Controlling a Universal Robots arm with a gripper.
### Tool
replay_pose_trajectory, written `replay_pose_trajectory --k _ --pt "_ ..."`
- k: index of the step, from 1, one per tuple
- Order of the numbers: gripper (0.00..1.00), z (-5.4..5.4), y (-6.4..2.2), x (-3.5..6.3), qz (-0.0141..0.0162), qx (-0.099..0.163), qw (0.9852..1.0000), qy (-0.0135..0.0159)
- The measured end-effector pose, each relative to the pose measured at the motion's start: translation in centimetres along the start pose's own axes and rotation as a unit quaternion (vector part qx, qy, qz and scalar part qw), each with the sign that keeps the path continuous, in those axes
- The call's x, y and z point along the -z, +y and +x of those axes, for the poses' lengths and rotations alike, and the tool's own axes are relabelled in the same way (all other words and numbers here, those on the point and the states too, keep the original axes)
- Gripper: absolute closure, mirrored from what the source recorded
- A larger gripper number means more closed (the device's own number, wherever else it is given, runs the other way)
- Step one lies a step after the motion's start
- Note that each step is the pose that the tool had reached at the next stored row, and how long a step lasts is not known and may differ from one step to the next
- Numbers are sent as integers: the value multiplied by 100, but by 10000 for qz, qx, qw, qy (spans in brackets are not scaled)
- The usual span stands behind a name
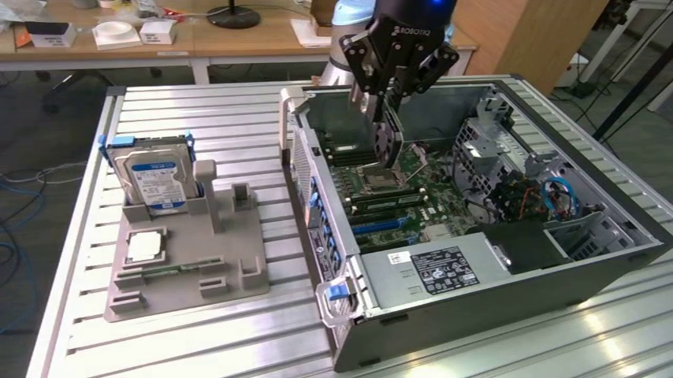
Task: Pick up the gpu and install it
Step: 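Pick up the gpu and move the gpu toward the slot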
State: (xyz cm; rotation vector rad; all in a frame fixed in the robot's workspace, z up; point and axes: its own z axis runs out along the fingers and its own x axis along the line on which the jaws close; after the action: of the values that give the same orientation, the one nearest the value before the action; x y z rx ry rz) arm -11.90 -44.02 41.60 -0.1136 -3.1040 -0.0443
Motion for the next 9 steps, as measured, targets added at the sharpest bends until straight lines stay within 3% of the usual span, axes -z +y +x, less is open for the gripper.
replay_pose_trajectory --k 9 --pt "74 -67 5 2 0 0 10000 0"
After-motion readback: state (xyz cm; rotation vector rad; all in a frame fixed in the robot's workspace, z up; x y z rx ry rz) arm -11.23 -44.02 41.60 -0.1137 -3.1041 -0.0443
